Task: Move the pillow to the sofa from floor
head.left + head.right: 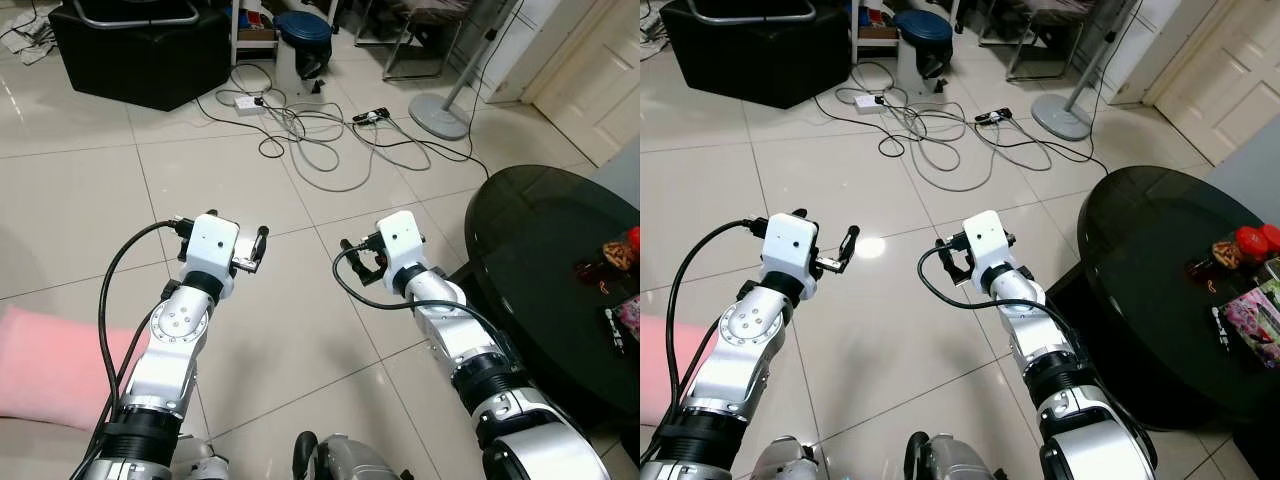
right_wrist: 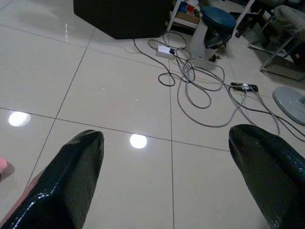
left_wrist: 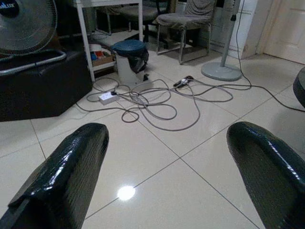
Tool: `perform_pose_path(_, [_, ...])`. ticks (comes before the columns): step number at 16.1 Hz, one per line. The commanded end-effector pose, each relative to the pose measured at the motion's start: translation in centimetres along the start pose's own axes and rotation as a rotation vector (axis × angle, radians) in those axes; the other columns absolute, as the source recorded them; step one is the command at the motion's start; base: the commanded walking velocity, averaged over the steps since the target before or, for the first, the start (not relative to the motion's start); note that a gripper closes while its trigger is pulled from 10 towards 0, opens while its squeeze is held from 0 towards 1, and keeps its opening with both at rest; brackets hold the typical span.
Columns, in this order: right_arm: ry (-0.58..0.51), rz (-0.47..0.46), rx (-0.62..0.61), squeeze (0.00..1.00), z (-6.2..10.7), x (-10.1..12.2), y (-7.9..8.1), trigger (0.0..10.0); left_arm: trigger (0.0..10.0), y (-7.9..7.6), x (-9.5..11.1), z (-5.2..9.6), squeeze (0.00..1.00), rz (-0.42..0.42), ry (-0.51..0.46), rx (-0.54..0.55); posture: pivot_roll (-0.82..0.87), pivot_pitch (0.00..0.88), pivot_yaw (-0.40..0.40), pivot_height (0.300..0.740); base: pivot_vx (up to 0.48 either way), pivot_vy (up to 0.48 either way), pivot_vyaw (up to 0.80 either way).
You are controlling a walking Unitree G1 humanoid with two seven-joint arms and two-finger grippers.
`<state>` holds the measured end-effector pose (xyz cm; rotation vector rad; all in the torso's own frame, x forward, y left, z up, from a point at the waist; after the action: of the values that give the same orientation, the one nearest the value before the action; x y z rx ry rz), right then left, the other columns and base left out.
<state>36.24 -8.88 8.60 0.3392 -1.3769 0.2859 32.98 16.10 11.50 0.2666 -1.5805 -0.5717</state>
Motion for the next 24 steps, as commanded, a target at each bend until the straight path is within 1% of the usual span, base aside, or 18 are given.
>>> perform_pose_path(1, [-0.003, -0.003, -0.035, 0.00, 0.4, -0.2, -0.9, 10.0, 10.0, -1.0, 0.5, -0.3, 0.00, -0.011, -0.016, -0.035, 0.14, 0.177, -0.229, 0.740, 0.000, 0.000, 0.00])
perform_pose_path(2, [-0.004, -0.003, -0.034, 0.00, 0.3, -0.2, -0.8, 10.0, 10.0, -1.1, 0.5, -0.3, 0.00, -0.020, -0.017, -0.036, 0.14, 0.176, -0.230, 0.740, 0.000, 0.000, 0.00])
perform_pose_path(6, [-0.014, 0.003, -0.019, 0.00, -0.1, 0.4, -0.5, 10.0, 10.0, -1.5, 0.5, -0.1, 0.00, -0.014, -0.015, -0.038, 0.15, 0.173, -0.234, 0.740, 0.000, 0.000, 0.00])
perform_pose_path(8, [-0.018, 0.018, -0.021, 0.00, -0.2, 0.7, -0.6, 10.0, 10.0, -2.0, 0.5, -0.3, 0.00, -0.009, -0.015, -0.049, 0.13, 0.172, -0.231, 0.740, 0.000, 0.000, 0.00])
perform_pose_path(10, [-0.019, 0.018, -0.031, 0.00, 0.0, 0.6, -0.8, 10.0, 10.0, -2.3, 0.5, -0.4, 0.00, -0.010, -0.015, -0.059, 0.12, 0.166, -0.226, 0.740, 0.000, 0.000, 0.00])
perform_pose_path(12, [-0.017, 0.023, -0.036, 0.00, 0.3, 0.3, -1.0, 10.0, 10.0, -2.4, 0.8, -0.5, 0.00, -0.016, -0.037, -0.060, 0.10, 0.161, -0.225, 0.740, 0.000, 0.000, 0.00])
perform_pose_path(14, [-0.013, 0.031, -0.045, 0.00, 0.4, 0.1, -1.1, 10.0, 10.0, -2.6, 1.1, -0.7, 0.00, -0.004, -0.050, -0.063, 0.09, 0.157, -0.223, 0.740, 0.000, 0.000, 0.00])
perform_pose_path(16, [-0.088, 0.023, -0.052, 0.00, 0.8, 0.8, -1.4, 10.0, 10.0, -2.9, 0.6, -0.8, 0.00, 0.008, -0.017, -0.064, 0.09, 0.151, -0.222, 0.740, 0.000, 0.000, 0.00])
perform_pose_path(17, [-0.172, 0.043, -0.088, 0.00, 1.8, 1.1, -2.5, 10.0, 10.0, -2.6, -0.1, -0.3, 0.00, 0.072, -0.002, -0.025, 0.11, 0.142, -0.226, 0.740, 0.000, 0.000, 0.00])
perform_pose_path(18, [-0.146, 0.031, -0.111, 0.00, 2.1, 0.2, -2.9, 10.0, 10.0, -1.8, 0.0, 0.1, 0.00, 0.060, -0.006, 0.003, 0.11, 0.156, -0.199, 0.740, 0.000, 0.000, 0.00])
perform_pose_path(19, [-0.127, 0.035, -0.104, 0.00, 2.1, -0.5, -2.4, 10.0, 10.0, -0.8, 0.9, 0.2, 0.00, 0.040, -0.042, 0.000, 0.11, 0.176, -0.172, 0.740, 0.000, 0.000, 0.00])
perform_pose_path(20, [-0.124, 0.031, -0.094, 0.00, 1.9, -0.8, -1.6, 10.0, 10.0, 0.1, 1.8, 0.2, 0.00, 0.015, -0.082, -0.018, 0.14, 0.173, -0.145, 0.740, 0.000, 0.000, 0.00])
perform_pose_path(21, [-0.118, 0.016, -0.085, 0.00, 1.6, -1.2, -0.7, 10.0, 10.0, 1.0, 2.1, 0.2, 0.00, -0.012, -0.105, -0.029, 0.15, 0.175, -0.131, 0.740, 0.000, 0.000, 0.00])
perform_pose_path(22, [-0.108, 0.017, -0.080, 0.00, 1.5, -1.5, -0.2, 10.0, 10.0, 1.6, 2.1, 0.2, 0.00, -0.021, -0.108, -0.026, 0.16, 0.175, -0.125, 0.740, 0.000, 0.000, 0.00])
perform_pose_path(24, [-0.095, -0.003, -0.054, 0.00, 1.0, -1.9, 0.9, 10.0, 10.0, 2.6, 2.9, -0.3, 0.00, -0.001, -0.122, -0.003, 0.16, 0.183, -0.114, 0.740, 0.000, 0.000, 0.00])
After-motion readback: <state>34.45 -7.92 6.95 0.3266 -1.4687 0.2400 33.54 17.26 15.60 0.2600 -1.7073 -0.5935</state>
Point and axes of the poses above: a point about 5 cm out from each wrist's last joint towards the gripper, its own z axis pointing back from the gripper into the wrist, its own x axis along the axis of the wrist's last joint, y = z × x, the point moved 2 cm from there along -z, pointing out of the wrist towards the gripper, and after that the axes turned 15 degrees about -z, right-handed, at the moved point
